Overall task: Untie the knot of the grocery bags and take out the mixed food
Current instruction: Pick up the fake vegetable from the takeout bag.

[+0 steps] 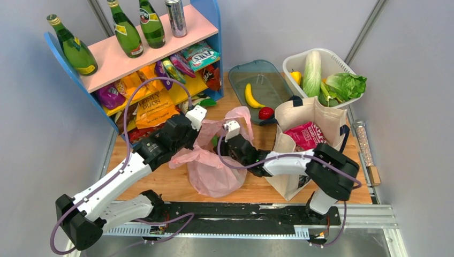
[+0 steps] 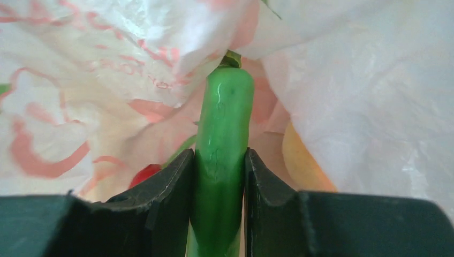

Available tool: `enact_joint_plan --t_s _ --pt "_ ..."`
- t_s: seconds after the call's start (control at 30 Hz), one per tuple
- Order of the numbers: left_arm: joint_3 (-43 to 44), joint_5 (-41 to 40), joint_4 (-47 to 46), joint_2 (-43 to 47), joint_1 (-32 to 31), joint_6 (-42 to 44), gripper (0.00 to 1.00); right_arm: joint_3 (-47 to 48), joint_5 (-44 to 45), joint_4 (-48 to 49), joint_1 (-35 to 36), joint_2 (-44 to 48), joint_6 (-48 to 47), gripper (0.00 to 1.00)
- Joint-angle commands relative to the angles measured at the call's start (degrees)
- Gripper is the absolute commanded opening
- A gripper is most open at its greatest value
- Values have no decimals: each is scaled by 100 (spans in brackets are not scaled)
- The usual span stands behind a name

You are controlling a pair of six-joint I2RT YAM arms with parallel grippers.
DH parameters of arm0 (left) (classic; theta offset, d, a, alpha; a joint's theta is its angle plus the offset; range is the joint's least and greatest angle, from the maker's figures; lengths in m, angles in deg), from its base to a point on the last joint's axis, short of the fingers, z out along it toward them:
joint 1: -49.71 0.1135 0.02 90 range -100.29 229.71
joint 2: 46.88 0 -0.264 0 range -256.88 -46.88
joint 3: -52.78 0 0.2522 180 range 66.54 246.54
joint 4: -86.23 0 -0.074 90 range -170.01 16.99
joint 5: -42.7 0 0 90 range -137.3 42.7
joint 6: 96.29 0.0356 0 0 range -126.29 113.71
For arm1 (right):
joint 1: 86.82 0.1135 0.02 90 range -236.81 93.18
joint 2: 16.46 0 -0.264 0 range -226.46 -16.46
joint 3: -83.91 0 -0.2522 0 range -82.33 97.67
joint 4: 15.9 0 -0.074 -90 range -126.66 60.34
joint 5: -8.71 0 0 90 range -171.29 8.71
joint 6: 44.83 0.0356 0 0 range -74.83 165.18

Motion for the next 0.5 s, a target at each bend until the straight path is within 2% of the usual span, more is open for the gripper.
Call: enact_joint_plan --t_s 0.0,0.2,0.3,0.47 --pt "2 -541 34 -81 19 27 0 -705 -537 1352 19 791 -60 0" --pt "68 -701 72 -215 59 -10 0 -1370 -1297 2499 32 1396 -166 0" --pt "69 -858 66 -185 99 -30 0 -1441 -1456 2566 50 1538 -216 0" --pt "44 -1366 196 -22 317 -150 0 -1636 -1218 2463 63 1891 -116 0"
